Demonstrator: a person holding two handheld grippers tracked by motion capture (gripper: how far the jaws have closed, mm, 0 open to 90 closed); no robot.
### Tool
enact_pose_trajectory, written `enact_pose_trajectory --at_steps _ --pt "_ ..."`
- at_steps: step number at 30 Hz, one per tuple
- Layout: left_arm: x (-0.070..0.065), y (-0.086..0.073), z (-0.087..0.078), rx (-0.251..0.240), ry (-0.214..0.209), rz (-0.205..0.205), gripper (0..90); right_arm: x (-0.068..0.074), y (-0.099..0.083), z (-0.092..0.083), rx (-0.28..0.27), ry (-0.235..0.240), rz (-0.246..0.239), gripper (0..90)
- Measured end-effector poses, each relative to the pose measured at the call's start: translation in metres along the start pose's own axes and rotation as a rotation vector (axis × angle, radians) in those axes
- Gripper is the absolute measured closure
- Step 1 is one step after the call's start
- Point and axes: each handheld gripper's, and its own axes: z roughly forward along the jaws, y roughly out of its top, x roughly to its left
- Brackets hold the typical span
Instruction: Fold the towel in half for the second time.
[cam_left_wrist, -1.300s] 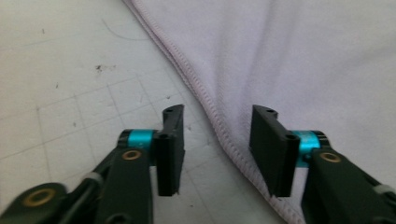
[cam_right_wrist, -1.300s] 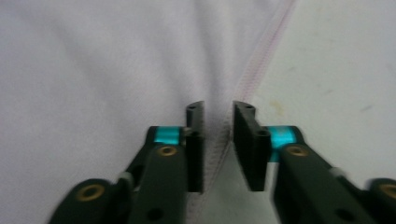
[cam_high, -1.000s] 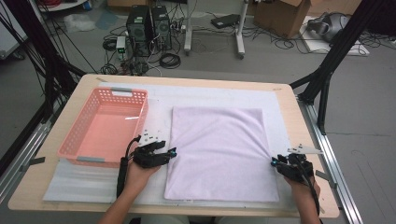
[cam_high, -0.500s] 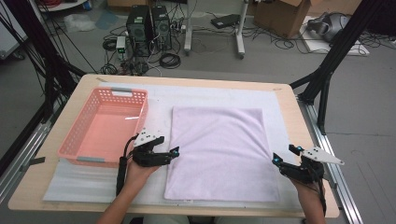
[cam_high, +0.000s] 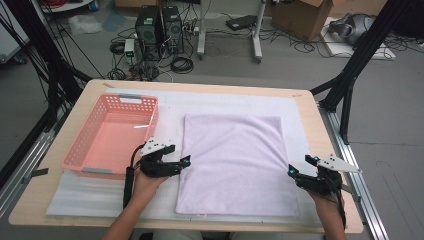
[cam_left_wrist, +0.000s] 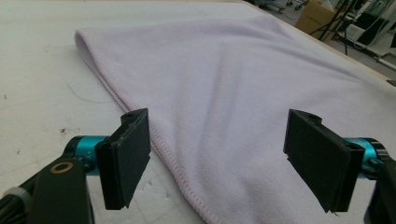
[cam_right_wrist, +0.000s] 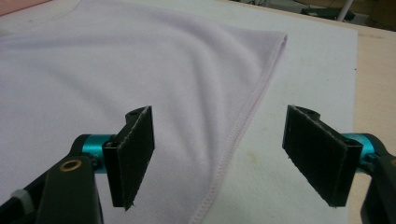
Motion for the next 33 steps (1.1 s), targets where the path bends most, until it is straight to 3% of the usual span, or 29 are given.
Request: enact_pose_trajectory --at_steps 7,11,16,21,28,31,33 --pt "0.004 0.006 0.001 -0.012 0.012 -0.019 24.8 -0.001 0.000 0.004 0.014 0.007 0.015 24.1" --pt "0.004 0.014 0.006 0.013 0.005 -0.027 29.6 -0.002 0.002 0.011 0.025 0.010 0.017 24.1" --pt "0.007 0.024 0.017 0.003 -0.006 -0.044 36.4 -0.006 0.003 0.022 0.056 0.021 0.042 24.1" --pt "0.011 0.041 0.036 0.054 0.031 -0.047 36.2 -0.011 0.009 0.034 0.071 0.038 0.055 24.2" --pt "0.027 0.050 0.065 0.095 0.121 -0.042 37.5 -0.023 0.018 0.059 0.122 0.045 0.080 25.7" --pt "0.035 0.052 0.079 0.131 0.181 -0.051 34.8 -0.029 0.022 0.069 0.138 0.044 0.081 26.5" --pt "0.041 0.054 0.084 0.116 0.193 -0.050 34.9 -0.034 0.024 0.076 0.147 0.040 0.096 26.5"
